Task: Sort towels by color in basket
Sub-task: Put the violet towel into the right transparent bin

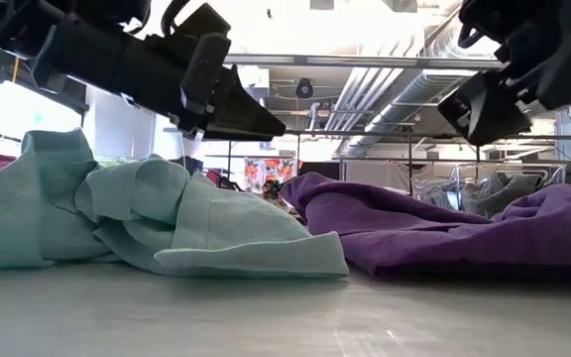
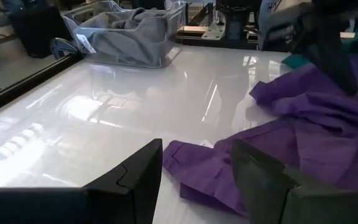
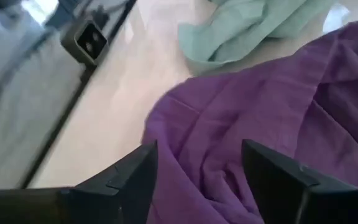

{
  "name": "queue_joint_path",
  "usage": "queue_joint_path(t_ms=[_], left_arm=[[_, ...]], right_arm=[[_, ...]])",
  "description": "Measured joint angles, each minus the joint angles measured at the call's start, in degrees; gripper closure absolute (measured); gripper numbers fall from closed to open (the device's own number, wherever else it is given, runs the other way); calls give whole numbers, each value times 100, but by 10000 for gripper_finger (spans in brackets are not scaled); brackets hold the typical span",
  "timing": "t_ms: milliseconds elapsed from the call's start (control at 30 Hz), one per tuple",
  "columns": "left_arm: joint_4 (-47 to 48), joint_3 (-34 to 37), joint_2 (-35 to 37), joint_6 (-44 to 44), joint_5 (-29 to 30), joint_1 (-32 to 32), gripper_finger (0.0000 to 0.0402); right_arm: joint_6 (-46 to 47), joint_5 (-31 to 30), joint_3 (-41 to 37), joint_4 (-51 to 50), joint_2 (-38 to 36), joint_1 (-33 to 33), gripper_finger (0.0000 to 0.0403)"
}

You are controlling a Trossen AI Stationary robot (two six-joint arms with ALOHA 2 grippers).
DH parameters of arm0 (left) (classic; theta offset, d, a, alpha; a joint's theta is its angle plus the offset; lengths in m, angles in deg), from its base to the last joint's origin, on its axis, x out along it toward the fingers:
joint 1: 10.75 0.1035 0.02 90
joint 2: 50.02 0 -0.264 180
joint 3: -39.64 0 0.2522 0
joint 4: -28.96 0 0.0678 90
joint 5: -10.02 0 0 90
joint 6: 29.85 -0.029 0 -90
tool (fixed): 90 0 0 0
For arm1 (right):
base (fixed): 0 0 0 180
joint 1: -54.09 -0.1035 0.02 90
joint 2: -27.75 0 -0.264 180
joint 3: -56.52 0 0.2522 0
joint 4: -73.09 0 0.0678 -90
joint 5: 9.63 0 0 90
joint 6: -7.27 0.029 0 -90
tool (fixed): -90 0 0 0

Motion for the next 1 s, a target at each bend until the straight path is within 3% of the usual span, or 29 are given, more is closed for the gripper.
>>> queue_joint_path(t_ms=[167, 333, 433, 600, 667, 733, 833, 933, 1000], left_arm=[[-22, -6, 2, 2, -18, 2, 226], [-108, -12, 2, -7, -134, 2, 226], [-56, -165, 2, -471, -132, -19, 226], [10, -747, 2, -1944, -147, -139, 231], [129, -1013, 4, -2482, -149, -174, 232], [230, -1217, 4, -2940, -147, -179, 232], [223, -1447, 4, -3470, -135, -197, 232], [214, -1585, 7, -3775, -72, -230, 232], [232, -1628, 7, -3819, 64, -238, 232]], right_arm=[[-1090, 12, 2, 84, 653, -153, 164], [-1300, -25, 2, 228, 1260, -124, 193], [-1291, -211, 18, 293, 1468, -51, 241], [-1243, -796, 19, 301, 1468, 283, 373], [-1244, -1187, -10, 310, 1386, 529, 386], [-1244, -1509, -105, 714, 1319, 822, 375], [-1205, -1464, -505, 2075, 1267, 1415, 378], [-757, -1326, -1021, 3315, 1278, 2046, 393], [-388, -1618, -1210, 4131, 1278, 2302, 390]])
